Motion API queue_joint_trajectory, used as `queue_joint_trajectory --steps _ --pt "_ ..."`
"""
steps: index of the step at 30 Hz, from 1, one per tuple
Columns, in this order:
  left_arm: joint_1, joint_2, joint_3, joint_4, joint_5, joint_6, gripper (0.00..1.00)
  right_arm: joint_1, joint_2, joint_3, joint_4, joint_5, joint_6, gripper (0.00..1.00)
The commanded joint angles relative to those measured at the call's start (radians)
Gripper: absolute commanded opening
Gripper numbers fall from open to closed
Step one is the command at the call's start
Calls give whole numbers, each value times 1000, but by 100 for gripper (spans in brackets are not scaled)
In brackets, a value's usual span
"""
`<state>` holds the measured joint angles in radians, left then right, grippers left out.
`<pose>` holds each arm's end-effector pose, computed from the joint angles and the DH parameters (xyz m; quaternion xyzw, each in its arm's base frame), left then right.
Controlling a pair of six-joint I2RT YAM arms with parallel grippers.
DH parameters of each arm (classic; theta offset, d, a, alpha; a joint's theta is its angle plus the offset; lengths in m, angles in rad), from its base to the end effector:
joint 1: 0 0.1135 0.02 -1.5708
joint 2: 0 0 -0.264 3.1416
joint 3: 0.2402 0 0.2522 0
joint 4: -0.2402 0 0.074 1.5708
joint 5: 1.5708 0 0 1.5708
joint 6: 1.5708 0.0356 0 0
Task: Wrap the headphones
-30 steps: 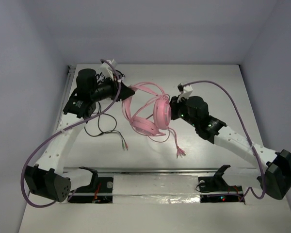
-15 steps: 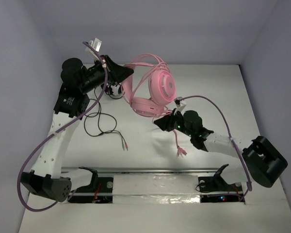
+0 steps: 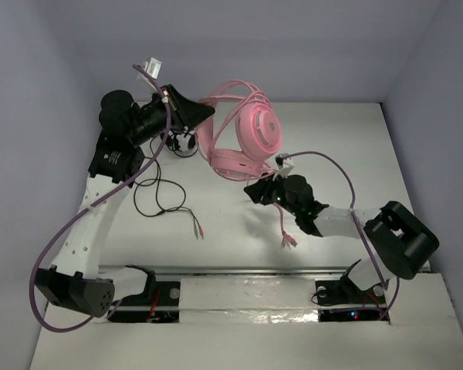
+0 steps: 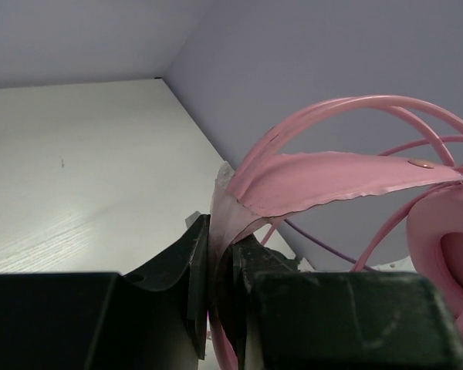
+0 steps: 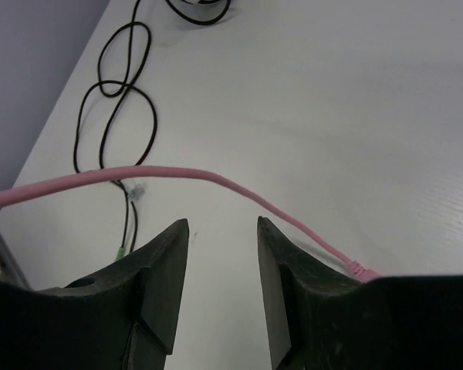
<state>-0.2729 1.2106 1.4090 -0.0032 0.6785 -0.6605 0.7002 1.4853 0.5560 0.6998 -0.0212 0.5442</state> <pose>0.2396 -0.0903 0.4874 0.1370 0.6370 -0.5165 0.5556 0.2280 0.1931 0.1912 -0.0676 0.7805 0.3689 0.5002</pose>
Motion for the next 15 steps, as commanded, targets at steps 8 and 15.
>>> queue_joint_trajectory --steps 8,15 --pt "4 -25 90 91 32 -77 0 -5 182 142 70 133 -38 50" --pt "4 -25 122 52 4 -53 0 -5 259 141 93 113 -7 50"
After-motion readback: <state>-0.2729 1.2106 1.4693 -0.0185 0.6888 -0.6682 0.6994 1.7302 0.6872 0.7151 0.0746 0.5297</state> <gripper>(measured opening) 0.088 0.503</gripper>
